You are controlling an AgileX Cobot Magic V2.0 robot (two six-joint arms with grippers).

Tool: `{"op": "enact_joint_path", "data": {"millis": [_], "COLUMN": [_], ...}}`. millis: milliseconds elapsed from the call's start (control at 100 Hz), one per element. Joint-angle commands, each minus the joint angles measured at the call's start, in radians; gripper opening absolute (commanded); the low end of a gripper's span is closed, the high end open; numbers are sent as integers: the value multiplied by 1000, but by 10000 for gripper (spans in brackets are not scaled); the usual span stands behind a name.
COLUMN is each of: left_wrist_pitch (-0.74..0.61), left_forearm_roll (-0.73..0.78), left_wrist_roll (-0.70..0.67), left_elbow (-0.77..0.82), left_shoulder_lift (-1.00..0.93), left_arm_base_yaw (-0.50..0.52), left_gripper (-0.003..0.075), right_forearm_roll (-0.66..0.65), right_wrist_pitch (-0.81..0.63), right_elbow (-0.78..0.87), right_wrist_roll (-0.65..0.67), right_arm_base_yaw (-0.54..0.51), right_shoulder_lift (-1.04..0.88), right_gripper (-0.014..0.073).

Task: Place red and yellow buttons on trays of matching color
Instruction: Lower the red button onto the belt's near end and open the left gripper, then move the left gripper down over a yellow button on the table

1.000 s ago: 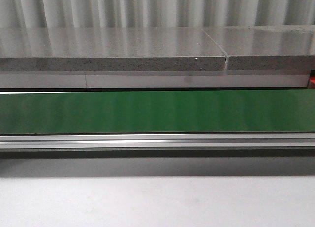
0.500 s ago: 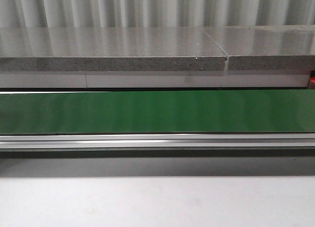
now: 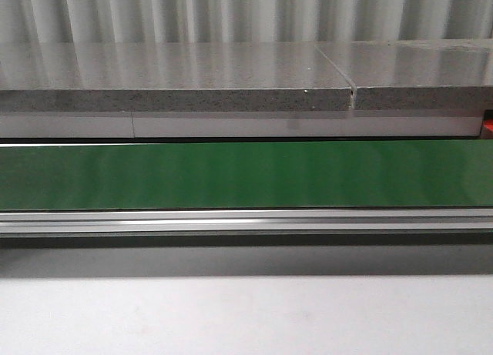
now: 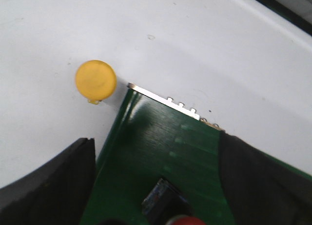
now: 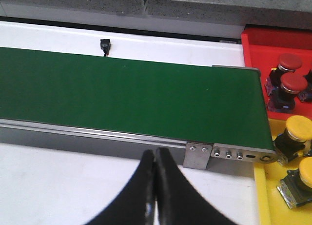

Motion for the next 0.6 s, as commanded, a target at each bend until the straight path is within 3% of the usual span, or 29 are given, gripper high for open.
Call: {"op": "enact_joint_path", "data": {"millis": [0, 200, 420, 590], "left_wrist_pitch": [18, 138, 72, 49], "left_forearm_roll": [-5, -5, -52, -54], "left_wrist_roll": [-105, -292, -480, -494], "left_elbow": [-61, -138, -158, -165], "left_shoulder_lift": [5, 107, 167, 217], "left_arm_base_yaw": [33, 73, 73, 73], "left_gripper": [512, 512, 512, 512], "right_forearm_roll": [4, 4, 4, 4], "right_wrist_pitch": [-67, -67, -66, -66], "right_elbow": [-24, -24, -24, -24], "right_wrist_roll": [-8, -8, -8, -8], "right_arm_base_yaw": [1, 1, 1, 1], "right_shoulder_lift": [8, 8, 8, 8], "right_gripper": [-67, -67, -67, -67]}}
